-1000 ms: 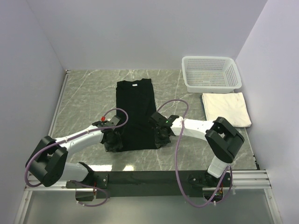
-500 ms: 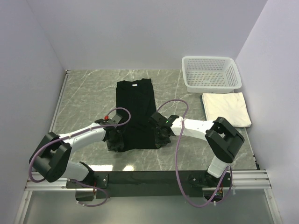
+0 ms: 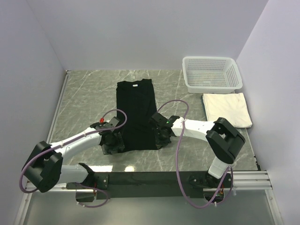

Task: Fold and stack the t-shirts
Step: Fold the tshirt

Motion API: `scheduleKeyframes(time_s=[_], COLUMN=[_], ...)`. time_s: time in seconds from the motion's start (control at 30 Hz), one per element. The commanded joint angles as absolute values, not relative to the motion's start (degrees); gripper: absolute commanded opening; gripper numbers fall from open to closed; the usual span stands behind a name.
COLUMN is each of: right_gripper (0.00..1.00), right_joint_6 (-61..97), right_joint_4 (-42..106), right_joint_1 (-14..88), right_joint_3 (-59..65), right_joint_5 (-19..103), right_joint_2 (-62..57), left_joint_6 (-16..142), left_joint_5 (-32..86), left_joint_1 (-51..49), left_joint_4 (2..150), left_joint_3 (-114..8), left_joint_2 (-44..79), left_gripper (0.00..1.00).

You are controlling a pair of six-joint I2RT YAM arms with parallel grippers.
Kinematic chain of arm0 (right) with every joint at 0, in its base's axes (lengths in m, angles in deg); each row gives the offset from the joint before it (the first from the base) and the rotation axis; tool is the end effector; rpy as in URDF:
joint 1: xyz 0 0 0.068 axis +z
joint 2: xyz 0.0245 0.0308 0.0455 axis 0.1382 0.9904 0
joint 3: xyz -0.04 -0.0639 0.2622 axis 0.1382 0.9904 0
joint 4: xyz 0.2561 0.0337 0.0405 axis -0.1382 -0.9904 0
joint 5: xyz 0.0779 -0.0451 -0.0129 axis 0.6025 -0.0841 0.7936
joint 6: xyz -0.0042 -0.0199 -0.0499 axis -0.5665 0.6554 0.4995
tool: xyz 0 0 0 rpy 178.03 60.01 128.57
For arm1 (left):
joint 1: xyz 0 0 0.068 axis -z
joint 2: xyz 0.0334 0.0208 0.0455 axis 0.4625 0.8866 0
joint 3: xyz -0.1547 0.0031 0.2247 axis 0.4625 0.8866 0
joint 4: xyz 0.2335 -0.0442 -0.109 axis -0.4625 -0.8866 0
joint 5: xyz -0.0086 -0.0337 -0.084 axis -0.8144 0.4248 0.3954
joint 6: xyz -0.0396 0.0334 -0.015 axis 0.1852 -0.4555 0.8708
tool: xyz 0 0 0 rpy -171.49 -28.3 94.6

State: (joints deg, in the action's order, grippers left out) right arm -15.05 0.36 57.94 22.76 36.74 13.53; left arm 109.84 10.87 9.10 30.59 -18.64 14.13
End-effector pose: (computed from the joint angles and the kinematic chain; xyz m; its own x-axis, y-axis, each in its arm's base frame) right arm 0.1967 0.2362 0.1559 -0.9674 -0.1572 -0.1987 -0.1983 0.9579 0.2078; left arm 0.1618 -0.1145 0.1675 -0.8992 -0.3784 -0.2194 -0.3641 0.9255 -0.1041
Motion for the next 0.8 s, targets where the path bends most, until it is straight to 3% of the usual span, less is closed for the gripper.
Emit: scheduleKeyframes(time_s=[0.0,0.63,0.77], right_gripper=[0.0,0.0,0.0], right_joint_6=[-13.73,-13.73,-13.64], right_joint_4=[-1.14,-1.23,-1.32], right_joint_1=[58.3,58.3,58.3], right_joint_3=[23.86,24.12,24.03], right_joint_5=[34.54,34.63,34.63], right_joint_2=[14.78,14.96,14.96], left_joint_6=[111.43,107.57,107.39], left_joint_5=[8.89,11.35,10.21], left_joint_1=[9.37,10.16,12.0], left_joint_4=[29.27,36.74,35.69], left_joint_3=[-18.13,-18.56,-20.23], left_joint_2=[12.85,26.21,28.58], left_gripper=[0.65,0.57,0.44])
